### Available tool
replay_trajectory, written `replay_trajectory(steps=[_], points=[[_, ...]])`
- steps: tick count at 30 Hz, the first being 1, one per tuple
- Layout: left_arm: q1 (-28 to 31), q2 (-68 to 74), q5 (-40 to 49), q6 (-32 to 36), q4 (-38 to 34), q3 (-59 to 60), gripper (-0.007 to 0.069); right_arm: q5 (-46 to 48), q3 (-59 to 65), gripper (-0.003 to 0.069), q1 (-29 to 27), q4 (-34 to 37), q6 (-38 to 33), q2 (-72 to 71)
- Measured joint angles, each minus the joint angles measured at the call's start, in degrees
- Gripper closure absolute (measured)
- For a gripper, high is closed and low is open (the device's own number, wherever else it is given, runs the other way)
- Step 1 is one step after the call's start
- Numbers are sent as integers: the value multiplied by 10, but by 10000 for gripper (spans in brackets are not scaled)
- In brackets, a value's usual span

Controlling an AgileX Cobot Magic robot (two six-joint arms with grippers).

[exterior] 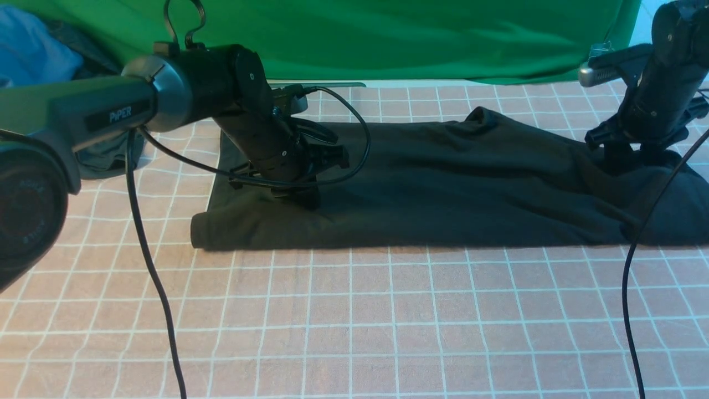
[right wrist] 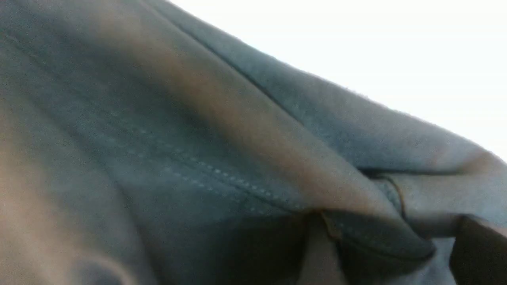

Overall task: Fold a long-sleeved shirt over a pink coffee tablecloth.
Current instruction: 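Pull the folded dark garment lengthwise by its ends to straighten it flat on the table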

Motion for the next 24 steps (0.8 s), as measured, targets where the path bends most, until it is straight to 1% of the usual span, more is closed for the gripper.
replay_trajectory(steps=[3, 5, 8, 9, 17, 24], points=[[0, 0, -5, 0, -1, 0, 610, -1, 0, 228, -3, 12, -7, 9], [0, 0, -5, 0, -1, 0, 610, -2, 0, 299, -3, 16, -12, 10], [0, 0, -5, 0, -1, 0, 610, -4, 0, 552, -4, 20, -25, 9], [0, 0, -5, 0, -1, 0, 610, -5, 0, 573, -4, 20, -28, 8], [0, 0, -6, 0, -1, 0, 610, -6, -30, 575, -8, 26, -31, -12], [0, 0, -8, 0, -1, 0, 610, -27, -46, 575, -28, 30, -31, -16]])
